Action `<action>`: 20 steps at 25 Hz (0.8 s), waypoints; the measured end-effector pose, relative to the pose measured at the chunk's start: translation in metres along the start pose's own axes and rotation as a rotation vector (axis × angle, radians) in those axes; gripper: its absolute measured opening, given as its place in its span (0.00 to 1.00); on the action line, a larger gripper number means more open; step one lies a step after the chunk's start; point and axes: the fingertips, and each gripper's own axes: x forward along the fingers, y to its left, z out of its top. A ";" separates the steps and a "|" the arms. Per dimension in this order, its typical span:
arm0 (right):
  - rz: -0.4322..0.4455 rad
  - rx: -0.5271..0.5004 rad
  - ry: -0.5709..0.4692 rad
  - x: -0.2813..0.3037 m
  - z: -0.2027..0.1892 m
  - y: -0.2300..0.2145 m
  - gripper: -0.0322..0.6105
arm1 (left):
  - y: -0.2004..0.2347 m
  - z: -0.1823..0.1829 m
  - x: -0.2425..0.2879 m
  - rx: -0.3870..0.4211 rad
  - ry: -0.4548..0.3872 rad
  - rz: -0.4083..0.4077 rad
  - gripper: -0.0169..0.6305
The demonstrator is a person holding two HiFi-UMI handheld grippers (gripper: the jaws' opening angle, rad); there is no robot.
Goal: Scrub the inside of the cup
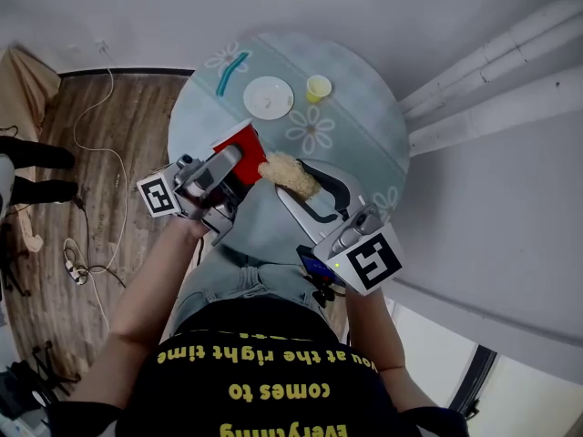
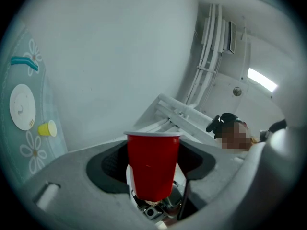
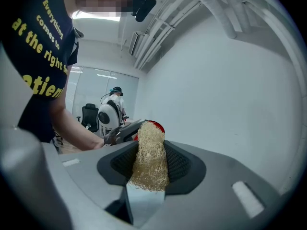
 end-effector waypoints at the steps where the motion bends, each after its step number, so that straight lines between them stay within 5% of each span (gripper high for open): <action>1: 0.000 0.002 0.004 -0.001 -0.002 0.000 0.30 | 0.000 0.001 0.000 0.001 -0.002 0.001 0.50; 8: -0.062 0.007 0.066 -0.007 -0.026 -0.022 0.30 | -0.001 -0.001 0.000 0.016 0.007 0.001 0.50; 20: -0.094 0.038 0.114 -0.009 -0.047 -0.030 0.30 | 0.019 -0.010 -0.013 0.179 0.141 0.131 0.50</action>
